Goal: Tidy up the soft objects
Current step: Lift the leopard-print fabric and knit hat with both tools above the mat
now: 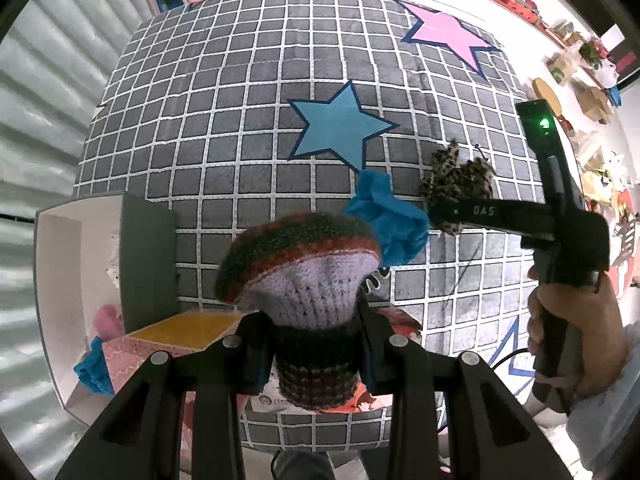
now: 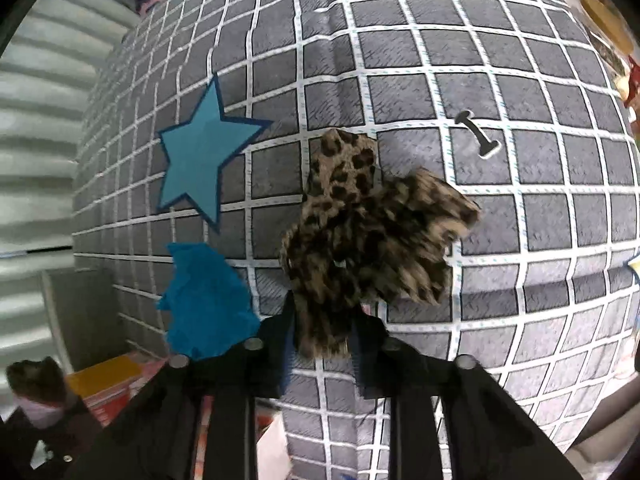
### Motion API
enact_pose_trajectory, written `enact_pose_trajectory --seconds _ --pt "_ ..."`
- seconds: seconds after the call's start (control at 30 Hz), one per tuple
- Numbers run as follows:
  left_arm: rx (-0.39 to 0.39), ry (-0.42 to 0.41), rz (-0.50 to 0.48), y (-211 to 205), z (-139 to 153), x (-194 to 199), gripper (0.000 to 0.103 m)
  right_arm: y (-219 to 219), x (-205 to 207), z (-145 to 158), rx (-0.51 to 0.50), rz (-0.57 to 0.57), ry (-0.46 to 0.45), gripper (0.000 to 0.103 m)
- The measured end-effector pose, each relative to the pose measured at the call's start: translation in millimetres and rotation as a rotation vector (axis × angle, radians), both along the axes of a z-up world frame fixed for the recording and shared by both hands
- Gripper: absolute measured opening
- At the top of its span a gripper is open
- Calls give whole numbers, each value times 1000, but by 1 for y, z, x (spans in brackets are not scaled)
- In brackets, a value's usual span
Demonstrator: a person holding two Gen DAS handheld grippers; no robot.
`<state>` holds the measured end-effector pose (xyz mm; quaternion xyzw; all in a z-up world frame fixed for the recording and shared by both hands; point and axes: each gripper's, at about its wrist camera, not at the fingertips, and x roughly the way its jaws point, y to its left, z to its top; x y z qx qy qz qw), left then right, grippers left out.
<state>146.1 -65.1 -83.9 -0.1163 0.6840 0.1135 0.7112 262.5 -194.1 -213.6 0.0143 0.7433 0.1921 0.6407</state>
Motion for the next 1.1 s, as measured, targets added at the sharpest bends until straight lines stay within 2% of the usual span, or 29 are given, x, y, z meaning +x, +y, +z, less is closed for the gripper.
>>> enact_pose_trajectory --seconds 0.23,0.27,0.3,0.33,0.37,0.43,0.53,0.7,0.73,0.77,0.8,0.97,1.03,1.1 --pt "-12 -18 -12 -4 9 -8 37 -34 4 20 69 -89 29 21" --pt "-13 -20 -13 -4 10 -9 37 -36 4 22 78 -105 28 29" --pt "-11 -21 -14 -4 11 -10 37 -38 7 24 74 -129 21 40" --pt "-9 -22 -15 -5 12 -11 37 -38 9 24 63 -147 11 75" --pt "-7 -22 -18 -5 12 -11 37 -37 13 24 52 -164 -2 88" --pt "1 -21 -21 -5 13 -12 37 -28 20 24 28 -166 -44 88" --pt "8 -11 -19 -5 13 -14 37 -7 28 10 -34 -114 -57 88" --pt "9 0 -11 -4 11 -17 37 10 27 -17 -159 -89 -52 89" --pt "10 1 -9 -3 11 -17 37 13 26 -17 -173 -75 -60 91" --pt "12 1 -7 -3 11 -17 37 18 25 -19 -190 -47 -57 99" --pt "12 1 -5 -2 10 -17 37 22 25 -23 -199 -24 -44 102" --pt "9 0 0 -2 10 -17 38 39 18 -36 -319 65 -25 103" --pt "10 -1 -2 -1 11 -18 38 39 16 -37 -313 48 -8 103" --pt "9 -2 -5 -1 11 -19 38 34 15 -33 -284 26 -13 98"
